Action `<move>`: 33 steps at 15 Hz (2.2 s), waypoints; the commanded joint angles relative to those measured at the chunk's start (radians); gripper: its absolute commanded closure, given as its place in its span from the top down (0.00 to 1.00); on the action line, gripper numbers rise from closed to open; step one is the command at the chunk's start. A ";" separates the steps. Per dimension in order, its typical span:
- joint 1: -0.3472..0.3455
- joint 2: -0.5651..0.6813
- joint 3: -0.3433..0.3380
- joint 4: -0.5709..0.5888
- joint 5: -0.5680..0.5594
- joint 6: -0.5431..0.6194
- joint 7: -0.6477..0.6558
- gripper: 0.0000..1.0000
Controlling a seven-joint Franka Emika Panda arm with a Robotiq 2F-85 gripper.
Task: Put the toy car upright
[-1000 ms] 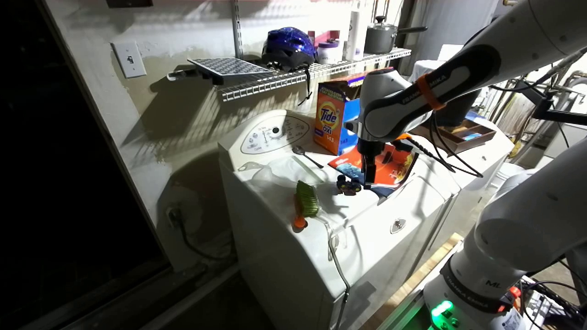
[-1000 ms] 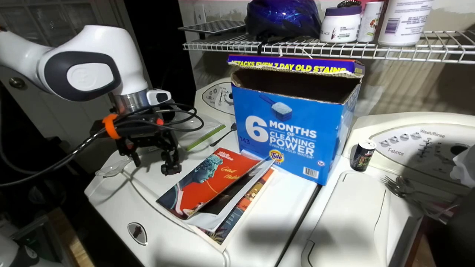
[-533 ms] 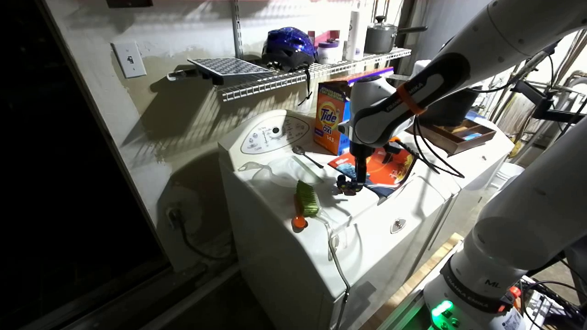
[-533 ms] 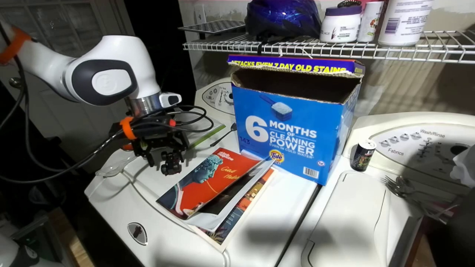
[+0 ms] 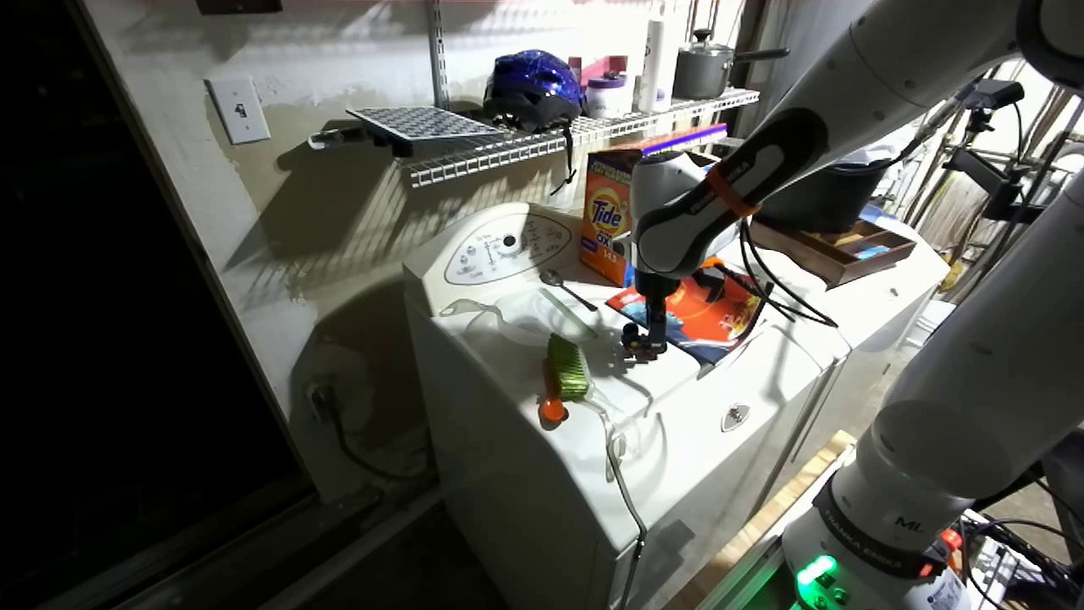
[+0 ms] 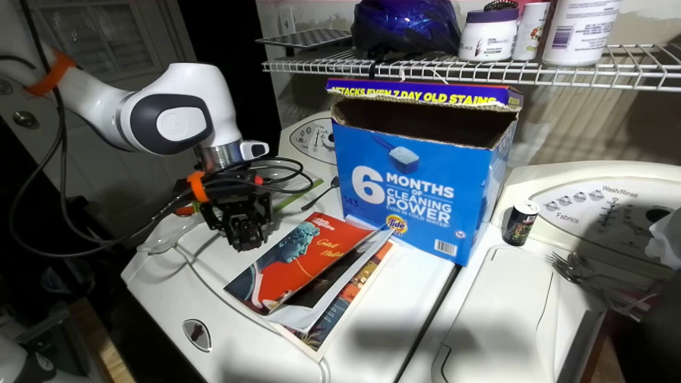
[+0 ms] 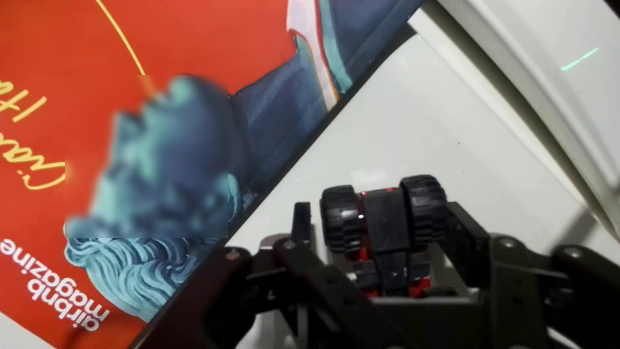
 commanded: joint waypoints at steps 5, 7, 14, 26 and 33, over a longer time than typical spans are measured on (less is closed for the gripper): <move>-0.057 -0.019 0.022 0.053 -0.279 -0.253 0.098 0.37; -0.060 -0.054 0.025 0.067 -0.317 -0.398 0.074 0.37; -0.047 -0.037 0.030 0.158 -0.358 -0.508 0.064 0.37; -0.038 0.041 0.070 0.177 -0.534 -0.631 0.088 0.37; -0.041 0.118 0.066 0.179 -0.787 -0.556 0.186 0.37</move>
